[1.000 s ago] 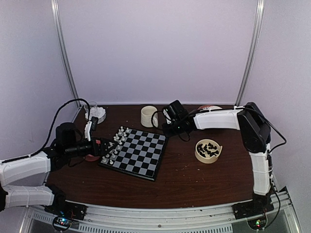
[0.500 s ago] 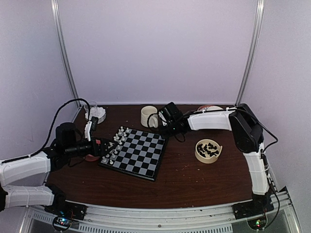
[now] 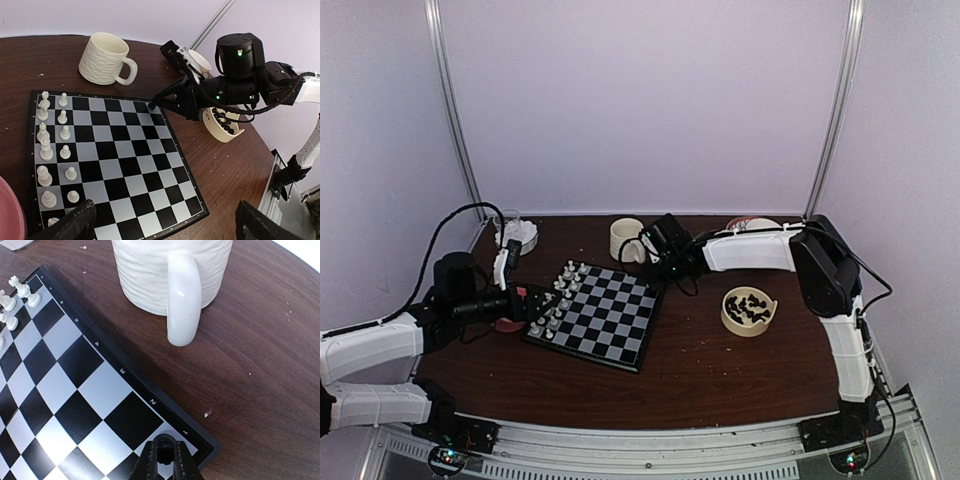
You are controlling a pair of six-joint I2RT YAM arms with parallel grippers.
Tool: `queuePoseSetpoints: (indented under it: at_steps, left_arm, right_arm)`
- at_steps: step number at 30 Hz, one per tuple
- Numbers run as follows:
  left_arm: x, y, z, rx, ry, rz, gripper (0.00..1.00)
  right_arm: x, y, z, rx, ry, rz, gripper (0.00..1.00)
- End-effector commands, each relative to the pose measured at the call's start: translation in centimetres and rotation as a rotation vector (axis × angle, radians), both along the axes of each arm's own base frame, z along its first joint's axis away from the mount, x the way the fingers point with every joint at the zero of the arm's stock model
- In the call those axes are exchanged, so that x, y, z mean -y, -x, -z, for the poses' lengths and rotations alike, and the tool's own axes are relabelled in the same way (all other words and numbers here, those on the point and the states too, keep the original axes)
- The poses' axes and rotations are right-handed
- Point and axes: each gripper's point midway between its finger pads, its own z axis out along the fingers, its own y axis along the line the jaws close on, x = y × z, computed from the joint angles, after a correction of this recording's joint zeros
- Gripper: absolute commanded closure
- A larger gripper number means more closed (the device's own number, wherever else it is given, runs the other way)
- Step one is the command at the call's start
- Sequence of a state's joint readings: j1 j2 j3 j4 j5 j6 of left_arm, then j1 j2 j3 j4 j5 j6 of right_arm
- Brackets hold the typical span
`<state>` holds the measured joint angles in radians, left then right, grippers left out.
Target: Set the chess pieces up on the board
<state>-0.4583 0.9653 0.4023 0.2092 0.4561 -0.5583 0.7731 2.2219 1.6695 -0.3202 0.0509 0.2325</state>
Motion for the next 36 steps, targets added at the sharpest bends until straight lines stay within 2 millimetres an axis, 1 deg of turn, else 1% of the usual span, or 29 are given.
queuePoseSetpoints:
  at_steps: [1, 6, 10, 14, 21, 36]
  left_arm:
    - [0.2, -0.43, -2.04, 0.066, 0.015, 0.0, 0.02]
    - [0.17, -0.42, -2.0, 0.066, 0.012, -0.002, 0.03]
    - [0.17, -0.4, -2.03, 0.066, 0.013, -0.002, 0.02]
    - [0.16, -0.4, -2.09, 0.068, 0.013, -0.002, 0.02]
    - [0.13, -0.39, -2.07, 0.067, 0.012, -0.003, 0.02]
    - [0.06, -0.39, -2.11, 0.069, 0.011, -0.007, 0.02]
  right_arm:
    - [0.6, 0.0, -0.26, 0.015, 0.035, 0.016, 0.9]
    - [0.51, -0.06, -0.03, 0.011, 0.038, 0.015, 0.87]
    - [0.52, -0.02, 0.03, 0.009, 0.038, 0.015, 0.82]
    - [0.49, 0.02, -0.11, 0.009, 0.034, 0.014, 0.83]
    - [0.42, 0.2, -0.21, 0.007, 0.029, 0.01, 0.88]
    - [0.53, 0.73, -0.41, 0.0, 0.019, 0.005, 0.88]
